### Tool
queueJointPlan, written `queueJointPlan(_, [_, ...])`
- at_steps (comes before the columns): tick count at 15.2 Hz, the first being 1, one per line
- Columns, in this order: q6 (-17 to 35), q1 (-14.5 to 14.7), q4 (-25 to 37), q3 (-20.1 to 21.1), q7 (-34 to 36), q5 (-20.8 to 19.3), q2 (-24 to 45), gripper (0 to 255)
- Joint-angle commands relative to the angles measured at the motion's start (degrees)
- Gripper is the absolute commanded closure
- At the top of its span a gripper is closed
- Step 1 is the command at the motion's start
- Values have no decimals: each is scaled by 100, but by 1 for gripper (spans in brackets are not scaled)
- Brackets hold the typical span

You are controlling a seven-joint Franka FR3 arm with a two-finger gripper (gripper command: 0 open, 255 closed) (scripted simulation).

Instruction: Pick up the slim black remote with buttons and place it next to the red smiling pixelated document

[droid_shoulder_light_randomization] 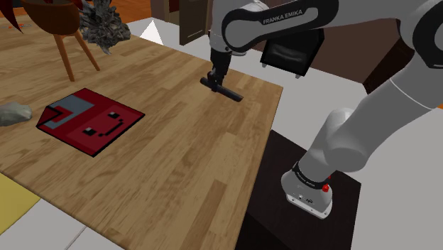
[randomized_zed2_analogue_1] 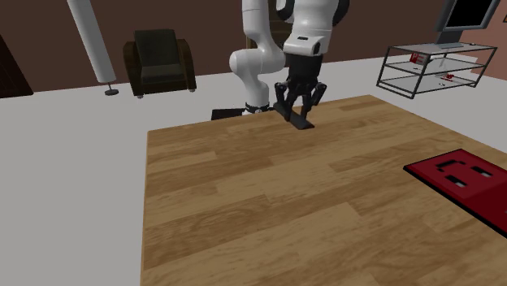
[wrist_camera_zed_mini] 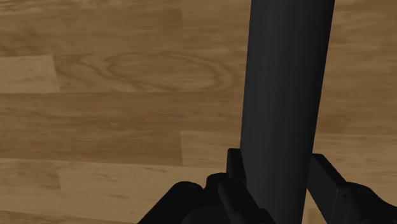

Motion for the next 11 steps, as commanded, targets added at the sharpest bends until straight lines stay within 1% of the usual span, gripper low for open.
queueJointPlan(1, [-29, 133, -7, 190, 306, 43, -10, 255])
queueJointPlan(6, [-109, 447, 142, 630, 1003, 141, 113, 255])
queueJointPlan(11, [-204, 750, 452, 1055, 1698, 202, 381, 255])
